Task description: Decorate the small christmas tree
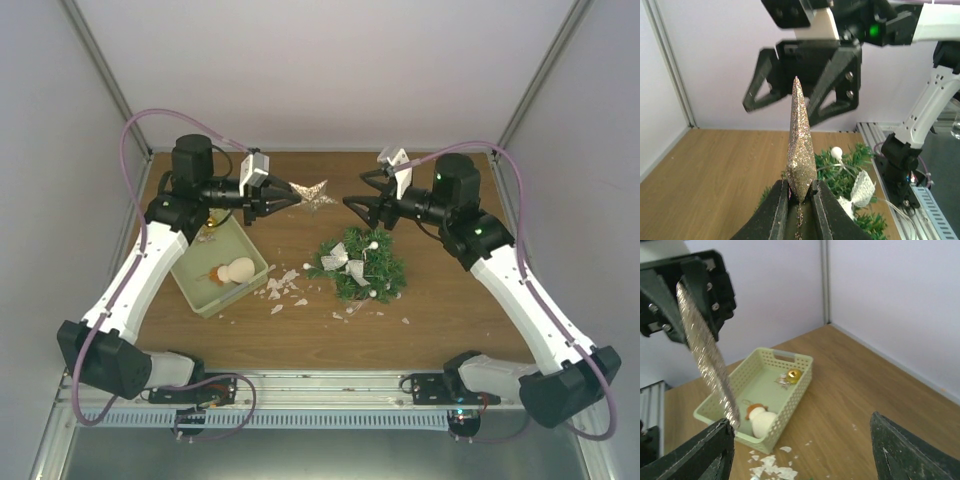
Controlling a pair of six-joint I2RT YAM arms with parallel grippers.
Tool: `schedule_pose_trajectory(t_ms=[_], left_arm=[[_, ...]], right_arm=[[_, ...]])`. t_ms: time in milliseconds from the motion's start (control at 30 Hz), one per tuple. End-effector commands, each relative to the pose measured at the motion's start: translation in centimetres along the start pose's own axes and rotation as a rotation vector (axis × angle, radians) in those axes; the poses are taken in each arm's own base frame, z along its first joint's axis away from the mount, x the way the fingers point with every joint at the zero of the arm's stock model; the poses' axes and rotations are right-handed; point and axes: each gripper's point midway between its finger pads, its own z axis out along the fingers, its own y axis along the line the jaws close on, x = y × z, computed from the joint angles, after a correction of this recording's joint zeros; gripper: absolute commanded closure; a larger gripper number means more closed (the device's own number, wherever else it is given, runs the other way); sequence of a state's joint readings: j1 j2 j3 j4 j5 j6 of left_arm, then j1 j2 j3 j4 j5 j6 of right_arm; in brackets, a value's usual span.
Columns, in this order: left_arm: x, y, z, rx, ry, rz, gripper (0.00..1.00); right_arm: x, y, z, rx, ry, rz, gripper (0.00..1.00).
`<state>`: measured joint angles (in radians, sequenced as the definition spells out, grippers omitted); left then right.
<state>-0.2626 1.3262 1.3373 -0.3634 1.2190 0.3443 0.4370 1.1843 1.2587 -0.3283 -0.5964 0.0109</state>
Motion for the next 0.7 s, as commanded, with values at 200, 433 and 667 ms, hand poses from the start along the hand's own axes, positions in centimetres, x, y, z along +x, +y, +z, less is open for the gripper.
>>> schedule_pose_trajectory(t_ms=[200,433,667], left_arm=[[-2.5,0.6,-0.4,0.033,-0.105,-0.017,1.00],[-2.3,-0.1,-0.2,0.164,-0.118,-0.078,1.00],[-1.9,-0.6,-0.2,0.210,-0.122,-0.097,1.00]], right_arm=[[-1.4,2.8,0.0,-0.207,-0.097,-0.012,0.27],[-1.3,3.9,0.3,-0.301,-0.110,-0.006,0.31],[-1.4,5.0,0.2,-0.402,-0.160,0.018,0.35]])
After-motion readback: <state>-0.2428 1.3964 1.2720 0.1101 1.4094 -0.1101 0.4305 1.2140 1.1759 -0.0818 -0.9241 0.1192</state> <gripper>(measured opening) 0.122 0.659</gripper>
